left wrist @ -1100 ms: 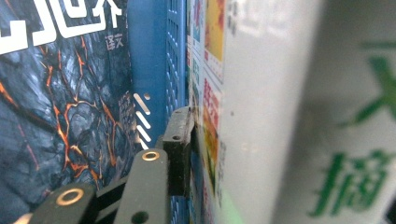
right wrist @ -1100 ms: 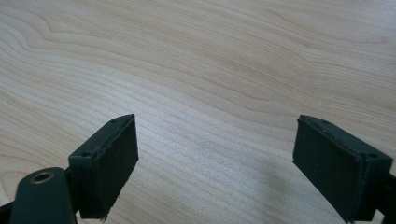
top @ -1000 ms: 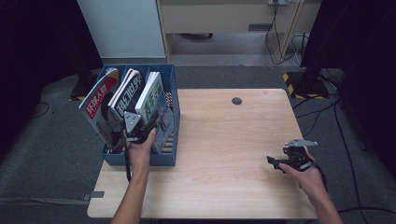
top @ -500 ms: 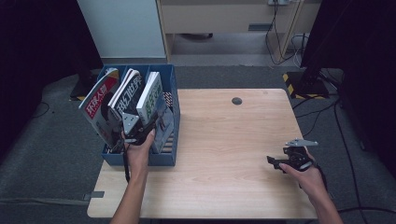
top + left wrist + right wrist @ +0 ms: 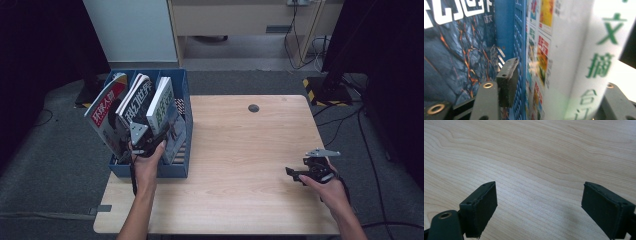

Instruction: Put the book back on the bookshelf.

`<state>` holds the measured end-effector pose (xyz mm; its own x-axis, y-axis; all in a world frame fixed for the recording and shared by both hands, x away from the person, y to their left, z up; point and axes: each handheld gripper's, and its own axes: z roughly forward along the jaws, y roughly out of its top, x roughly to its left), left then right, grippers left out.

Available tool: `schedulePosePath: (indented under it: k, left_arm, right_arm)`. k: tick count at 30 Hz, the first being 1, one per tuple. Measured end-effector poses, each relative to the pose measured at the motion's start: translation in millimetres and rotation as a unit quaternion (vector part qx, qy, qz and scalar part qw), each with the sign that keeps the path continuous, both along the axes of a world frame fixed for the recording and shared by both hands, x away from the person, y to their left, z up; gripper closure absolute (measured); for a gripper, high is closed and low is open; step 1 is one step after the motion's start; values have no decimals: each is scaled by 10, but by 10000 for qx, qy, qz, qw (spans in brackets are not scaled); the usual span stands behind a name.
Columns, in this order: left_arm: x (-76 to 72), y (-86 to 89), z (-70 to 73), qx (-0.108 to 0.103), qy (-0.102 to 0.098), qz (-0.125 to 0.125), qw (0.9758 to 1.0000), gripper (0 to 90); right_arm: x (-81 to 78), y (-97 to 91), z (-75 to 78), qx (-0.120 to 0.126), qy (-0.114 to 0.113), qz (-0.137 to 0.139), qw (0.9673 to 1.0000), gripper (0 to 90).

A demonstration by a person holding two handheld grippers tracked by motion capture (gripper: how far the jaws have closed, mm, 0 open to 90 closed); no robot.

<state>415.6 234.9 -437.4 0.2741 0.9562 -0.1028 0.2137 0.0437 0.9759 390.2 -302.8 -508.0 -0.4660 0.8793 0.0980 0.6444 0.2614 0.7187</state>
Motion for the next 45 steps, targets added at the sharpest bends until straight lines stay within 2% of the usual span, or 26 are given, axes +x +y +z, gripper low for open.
schedulePosePath:
  k: [3,6,18,28,38,45]
  left_arm:
    - [-11,3,-1,10,40,-33,10000,409]
    - [-15,4,5,-66,53,-47,10000,389]
    - [-62,-10,9,1,39,-50,10000,355]
    - [-183,18,1,84,32,-91,9999,325]
    - [-297,-10,-41,430,199,-283,9985,311]
    - [-361,39,-63,508,316,-318,9977,305]
  right_arm:
    - [-2,-1,5,9,-3,-3,10000,134]
    - [-3,4,6,21,10,-6,10000,132]
    - [-5,10,8,23,19,0,10000,126]
    - [-13,29,17,3,14,45,10000,126]
    - [-11,31,18,11,22,34,10000,125]
    - [-10,38,19,-9,6,60,10000,125]
